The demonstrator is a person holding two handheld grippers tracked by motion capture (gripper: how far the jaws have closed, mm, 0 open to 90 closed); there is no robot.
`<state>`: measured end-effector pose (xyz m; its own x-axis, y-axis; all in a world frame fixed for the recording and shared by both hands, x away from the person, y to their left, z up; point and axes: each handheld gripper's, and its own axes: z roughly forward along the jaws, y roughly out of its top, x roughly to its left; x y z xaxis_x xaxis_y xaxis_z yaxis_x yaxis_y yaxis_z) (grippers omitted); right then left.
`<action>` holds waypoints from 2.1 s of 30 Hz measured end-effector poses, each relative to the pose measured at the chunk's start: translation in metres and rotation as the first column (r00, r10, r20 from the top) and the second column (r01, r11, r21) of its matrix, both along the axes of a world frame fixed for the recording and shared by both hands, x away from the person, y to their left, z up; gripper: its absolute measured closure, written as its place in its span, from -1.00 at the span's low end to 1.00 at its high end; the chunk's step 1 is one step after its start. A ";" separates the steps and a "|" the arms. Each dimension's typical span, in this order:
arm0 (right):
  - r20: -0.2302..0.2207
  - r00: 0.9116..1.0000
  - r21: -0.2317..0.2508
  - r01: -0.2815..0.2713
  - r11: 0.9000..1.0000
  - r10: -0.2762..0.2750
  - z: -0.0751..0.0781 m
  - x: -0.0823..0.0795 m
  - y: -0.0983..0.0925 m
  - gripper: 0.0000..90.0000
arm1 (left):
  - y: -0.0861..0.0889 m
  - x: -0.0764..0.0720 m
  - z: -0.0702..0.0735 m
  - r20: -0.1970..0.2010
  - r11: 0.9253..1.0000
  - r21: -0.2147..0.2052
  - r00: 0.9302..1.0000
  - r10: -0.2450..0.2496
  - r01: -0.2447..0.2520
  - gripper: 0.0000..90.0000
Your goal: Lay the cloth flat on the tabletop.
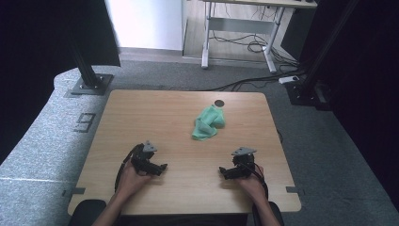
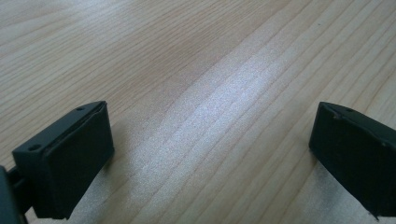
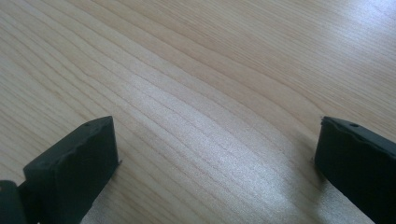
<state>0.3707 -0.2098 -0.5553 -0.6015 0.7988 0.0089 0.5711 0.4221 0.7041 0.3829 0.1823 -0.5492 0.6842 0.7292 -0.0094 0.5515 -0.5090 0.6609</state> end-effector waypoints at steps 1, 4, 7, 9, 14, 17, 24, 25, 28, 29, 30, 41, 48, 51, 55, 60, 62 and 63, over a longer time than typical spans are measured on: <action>0.000 1.000 -0.001 0.001 1.000 -0.001 0.000 0.000 0.000 -1.00 | 0.000 0.000 0.000 0.000 1.000 -0.001 1.000 0.000 0.000 -1.00; -0.002 1.000 -0.002 -0.002 1.000 0.002 0.000 0.000 0.000 -1.00 | 0.000 0.000 0.000 0.000 1.000 0.000 1.000 -0.001 0.001 -1.00; -0.007 1.000 -0.001 -0.012 1.000 0.012 0.001 0.001 0.001 -1.00 | 0.000 0.000 0.000 0.000 1.000 0.000 1.000 -0.002 0.002 -1.00; -0.011 1.000 0.002 -0.016 1.000 0.016 0.001 0.001 0.002 -1.00 | 0.000 0.000 0.000 0.000 1.000 0.000 1.000 -0.002 0.002 -1.00; -0.020 0.999 0.040 -0.034 0.999 0.035 0.003 0.005 0.004 -1.00 | -0.001 0.001 0.000 -0.001 1.000 -0.001 1.000 -0.004 0.004 -1.00; -0.012 0.999 0.033 -0.039 0.999 0.039 0.005 0.007 0.006 -1.00 | -0.001 0.001 0.000 -0.001 1.000 0.002 1.000 -0.005 0.005 -1.00; 0.006 0.998 0.036 -0.059 0.998 0.059 0.013 0.015 0.009 -1.00 | -0.001 0.001 0.000 0.000 1.000 0.000 1.000 -0.004 0.004 -1.00; 0.006 0.998 0.036 -0.059 0.998 0.059 0.013 0.015 0.009 -1.00 | -0.001 0.001 0.000 0.000 1.000 0.000 1.000 -0.004 0.004 -1.00; -0.005 0.998 0.064 -0.070 0.996 0.070 0.020 0.020 0.010 -1.00 | -0.002 0.001 0.000 0.000 1.000 -0.001 1.000 -0.004 0.004 -1.00; -0.005 0.998 0.064 -0.070 0.996 0.070 0.020 0.020 0.010 -1.00 | -0.002 0.001 0.000 0.000 1.000 -0.001 1.000 -0.004 0.004 -1.00; -0.006 0.998 0.064 -0.069 0.996 0.069 0.021 0.020 0.011 -1.00 | -0.002 0.001 0.000 0.000 1.000 -0.001 1.000 -0.005 0.005 -1.00; -0.021 0.998 0.066 -0.064 0.996 0.065 0.032 0.036 0.020 -1.00 | -0.002 0.002 0.000 0.000 1.000 -0.002 1.000 -0.004 0.004 -1.00; -0.013 0.999 0.060 -0.048 0.997 0.049 0.035 0.047 0.024 -0.90 | -0.002 0.002 0.000 0.000 1.000 -0.001 1.000 -0.004 0.004 -1.00; -0.013 0.999 0.055 -0.046 0.997 0.047 0.037 0.050 0.025 -0.83 | -0.002 0.002 0.000 0.000 1.000 -0.002 1.000 -0.004 0.004 -1.00; -0.018 0.999 0.050 -0.048 0.998 0.049 0.038 0.056 0.027 -0.73 | -0.002 0.002 0.000 0.000 1.000 -0.002 1.000 -0.004 0.004 -1.00; -0.019 0.998 0.048 -0.058 0.997 0.059 0.039 0.065 0.030 -0.64 | -0.002 0.002 0.000 0.000 1.000 -0.001 1.000 -0.004 0.004 -1.00; -0.016 0.998 0.051 -0.056 0.997 0.057 0.039 0.068 0.031 -0.59 | -0.002 0.002 0.000 0.000 1.000 -0.002 1.000 -0.004 0.004 -1.00; -0.017 0.998 0.050 -0.056 0.997 0.057 0.039 0.070 0.032 -0.55 | -0.002 0.002 0.000 0.000 1.000 -0.002 1.000 -0.003 0.003 -1.00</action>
